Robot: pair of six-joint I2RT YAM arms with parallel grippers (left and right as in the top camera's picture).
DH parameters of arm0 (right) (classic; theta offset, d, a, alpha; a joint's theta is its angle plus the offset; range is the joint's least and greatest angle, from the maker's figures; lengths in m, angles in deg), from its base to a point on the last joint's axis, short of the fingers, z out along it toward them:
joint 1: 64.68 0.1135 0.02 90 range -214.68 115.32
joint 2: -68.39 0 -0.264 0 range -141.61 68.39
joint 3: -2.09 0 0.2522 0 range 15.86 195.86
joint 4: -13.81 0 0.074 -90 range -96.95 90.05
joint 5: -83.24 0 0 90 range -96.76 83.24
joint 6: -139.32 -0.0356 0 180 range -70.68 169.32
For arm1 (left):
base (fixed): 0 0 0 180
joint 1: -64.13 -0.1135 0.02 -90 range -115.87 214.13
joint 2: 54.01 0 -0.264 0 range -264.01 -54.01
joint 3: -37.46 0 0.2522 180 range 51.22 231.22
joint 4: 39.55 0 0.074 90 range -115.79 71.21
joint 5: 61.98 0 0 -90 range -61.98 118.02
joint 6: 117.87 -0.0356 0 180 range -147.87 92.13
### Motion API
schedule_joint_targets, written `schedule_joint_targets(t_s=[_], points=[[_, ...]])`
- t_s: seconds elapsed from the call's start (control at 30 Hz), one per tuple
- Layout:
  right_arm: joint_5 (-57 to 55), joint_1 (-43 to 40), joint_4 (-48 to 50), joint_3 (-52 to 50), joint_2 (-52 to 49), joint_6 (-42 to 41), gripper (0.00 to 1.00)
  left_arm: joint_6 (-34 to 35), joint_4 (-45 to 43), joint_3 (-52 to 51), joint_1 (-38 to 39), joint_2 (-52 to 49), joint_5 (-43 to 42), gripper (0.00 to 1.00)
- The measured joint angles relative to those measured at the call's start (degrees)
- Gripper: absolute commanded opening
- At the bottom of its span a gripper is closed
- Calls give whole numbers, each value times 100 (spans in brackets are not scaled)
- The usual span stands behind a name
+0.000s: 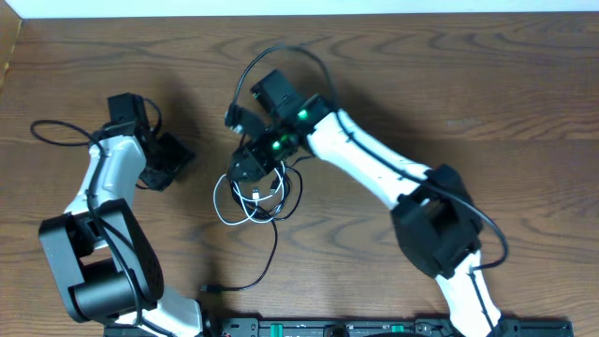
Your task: Untangle cables
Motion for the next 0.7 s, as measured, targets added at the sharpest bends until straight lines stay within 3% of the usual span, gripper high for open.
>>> schedule_joint_targets(t_s=[0.17,0.2,0.23,0.27,0.5,0.7], points=[[-328,269,85,-2,-302,-2,54,28,9,0,-17,0,-2,57],[-393,334,85,-2,-356,-2,44,31,9,0,-17,0,0,57],[-439,387,85,-2,-415,31,16,35,11,0,-17,0,0,57],[-479,450,83,-7,-461,11,1,42,11,0,-17,0,0,57],[-323,538,57,-11,-492,-9,1,92,11,0,-17,0,0,57],[590,15,-131,-31,-92,-28,1,94,11,0,-17,0,-2,57]])
